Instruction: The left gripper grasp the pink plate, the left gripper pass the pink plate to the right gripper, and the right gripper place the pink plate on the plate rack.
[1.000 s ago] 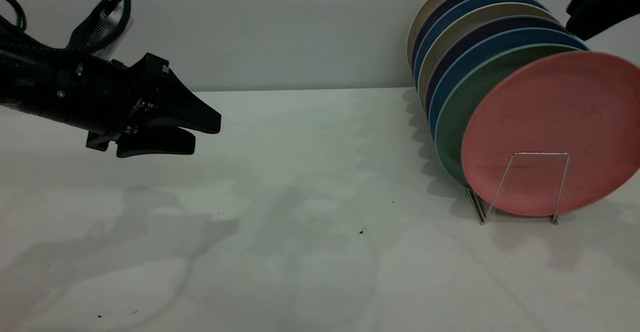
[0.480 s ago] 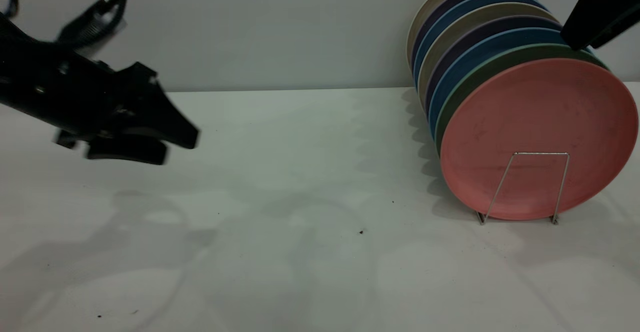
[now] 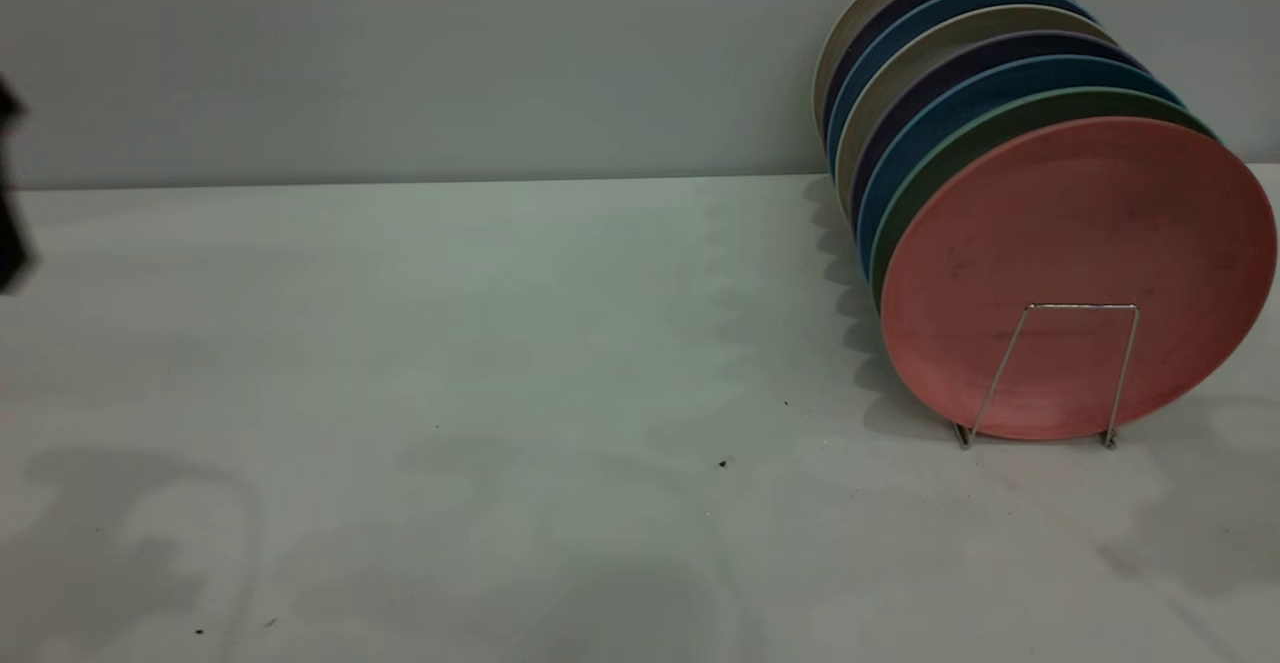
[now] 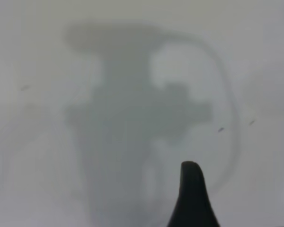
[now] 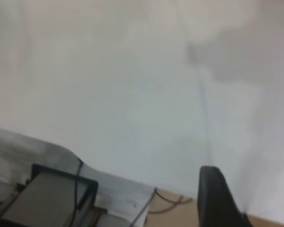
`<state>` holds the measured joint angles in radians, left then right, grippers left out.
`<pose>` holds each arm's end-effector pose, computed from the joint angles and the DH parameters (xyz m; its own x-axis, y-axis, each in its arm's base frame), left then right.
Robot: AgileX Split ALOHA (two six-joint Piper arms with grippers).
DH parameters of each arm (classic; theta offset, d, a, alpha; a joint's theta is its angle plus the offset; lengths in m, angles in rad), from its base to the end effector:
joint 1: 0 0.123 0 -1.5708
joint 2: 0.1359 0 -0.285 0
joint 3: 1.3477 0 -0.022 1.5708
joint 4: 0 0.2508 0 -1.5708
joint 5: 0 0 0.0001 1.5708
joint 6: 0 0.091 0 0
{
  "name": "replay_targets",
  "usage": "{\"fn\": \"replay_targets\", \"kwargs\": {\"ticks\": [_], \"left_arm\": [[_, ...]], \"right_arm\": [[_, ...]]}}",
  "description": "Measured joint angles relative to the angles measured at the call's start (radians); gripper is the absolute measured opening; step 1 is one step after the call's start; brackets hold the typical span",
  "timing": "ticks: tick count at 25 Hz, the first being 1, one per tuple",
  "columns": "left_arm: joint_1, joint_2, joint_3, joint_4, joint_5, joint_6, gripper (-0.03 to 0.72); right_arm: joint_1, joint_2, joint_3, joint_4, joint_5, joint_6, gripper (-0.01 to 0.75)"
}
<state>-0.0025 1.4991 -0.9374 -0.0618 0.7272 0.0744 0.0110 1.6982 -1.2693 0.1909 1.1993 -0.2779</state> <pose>0.2842 -0.0045 0.2276 -0.9314 0.0305 -0.3626 0.0436 0.9987 -0.0281 0.3208 0.0196 0.2454 -0.9742 -0.2138 -0.0717 -0.2230 0.9607 0.1654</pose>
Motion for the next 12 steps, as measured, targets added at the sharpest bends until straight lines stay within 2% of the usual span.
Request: {"fn": "replay_targets", "kwargs": {"ticks": [7, 12], "left_arm": [[0.0, -0.284, 0.01, 0.037, 0.149, -0.014, 0.563], [0.0, -0.518, 0.088, 0.007, 0.197, -0.016, 0.563]], "right_arm": [[0.0, -0.27, 0.004, -0.013, 0.017, 0.043, 0.394], [0.0, -0.573, 0.1, 0.0, 0.036, 0.043, 0.394]]}}
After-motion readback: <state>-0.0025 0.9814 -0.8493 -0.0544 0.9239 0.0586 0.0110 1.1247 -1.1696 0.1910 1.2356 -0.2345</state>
